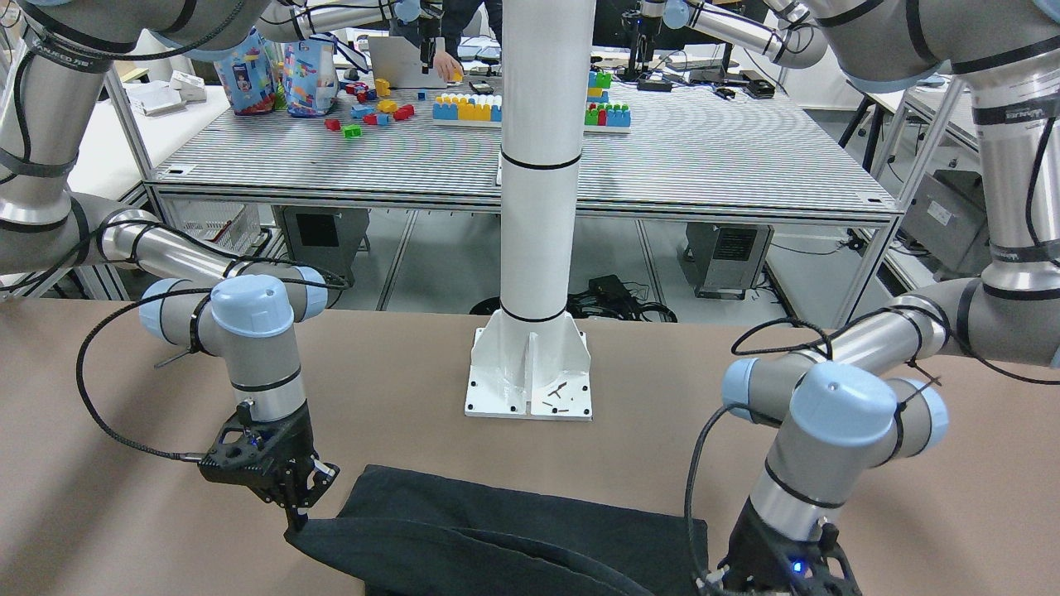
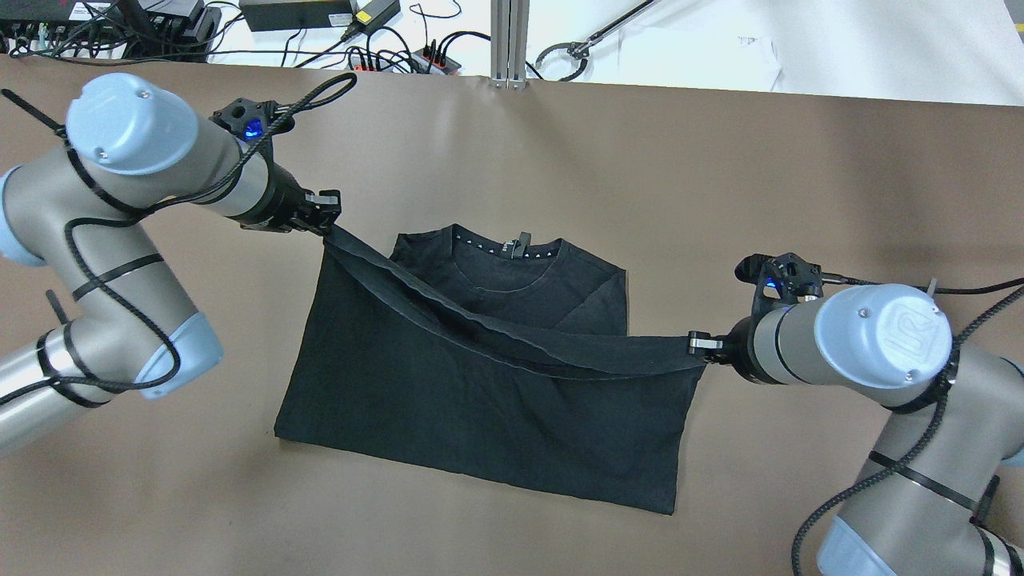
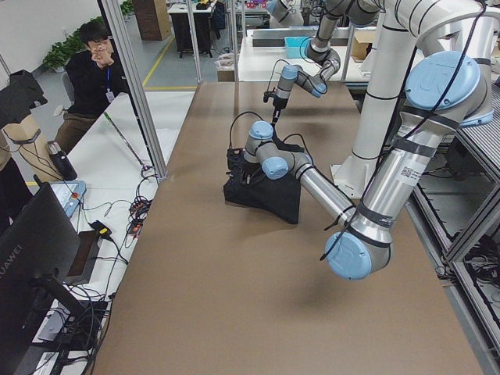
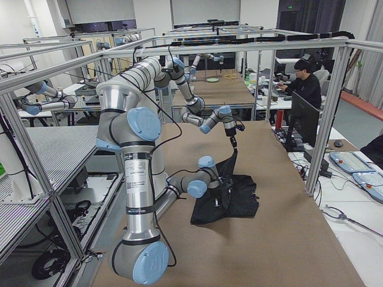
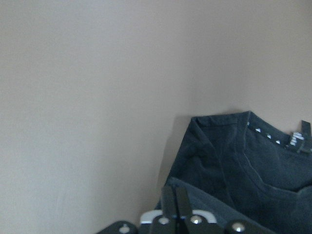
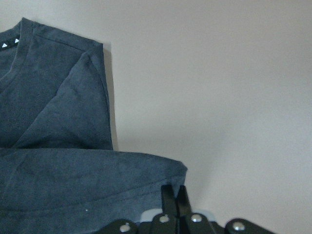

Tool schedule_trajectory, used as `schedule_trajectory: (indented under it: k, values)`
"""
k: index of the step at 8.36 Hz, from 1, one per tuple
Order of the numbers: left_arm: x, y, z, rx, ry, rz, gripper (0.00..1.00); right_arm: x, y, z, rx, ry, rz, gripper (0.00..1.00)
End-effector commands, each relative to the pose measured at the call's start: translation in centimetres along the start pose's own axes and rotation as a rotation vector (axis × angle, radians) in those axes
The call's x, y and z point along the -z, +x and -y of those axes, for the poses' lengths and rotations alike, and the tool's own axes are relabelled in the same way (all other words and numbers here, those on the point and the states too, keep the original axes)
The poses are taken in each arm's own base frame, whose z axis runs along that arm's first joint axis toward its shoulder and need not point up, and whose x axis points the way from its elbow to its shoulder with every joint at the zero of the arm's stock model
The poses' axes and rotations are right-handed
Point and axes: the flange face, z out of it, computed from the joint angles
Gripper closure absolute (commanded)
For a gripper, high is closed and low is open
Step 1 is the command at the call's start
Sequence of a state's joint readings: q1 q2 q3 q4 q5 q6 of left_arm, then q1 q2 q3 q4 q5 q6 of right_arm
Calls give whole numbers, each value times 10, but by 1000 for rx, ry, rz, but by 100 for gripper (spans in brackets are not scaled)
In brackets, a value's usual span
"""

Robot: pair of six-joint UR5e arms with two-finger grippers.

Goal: Fold clothes
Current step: 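Carry the hem with both grippers toward the collar, folding the shirt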

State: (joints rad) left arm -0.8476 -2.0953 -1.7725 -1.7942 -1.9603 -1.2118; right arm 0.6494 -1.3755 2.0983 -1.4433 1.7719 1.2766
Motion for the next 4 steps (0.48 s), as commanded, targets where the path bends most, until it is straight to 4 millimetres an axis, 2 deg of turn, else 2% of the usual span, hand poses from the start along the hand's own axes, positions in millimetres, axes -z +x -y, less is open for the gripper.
schedule_trajectory:
  k: [1,3,4]
  values:
    - [-65,-5,30,-30,9,91,100,-35,-30,22,-8,8,-22,100]
    - [-95,-21,34,-44,39,85,100,-56,-35,28,-13,3,-46,100]
    - [-105,-25,33,-55,39,76,100,-65,-32,28,-14,-4,-63,92]
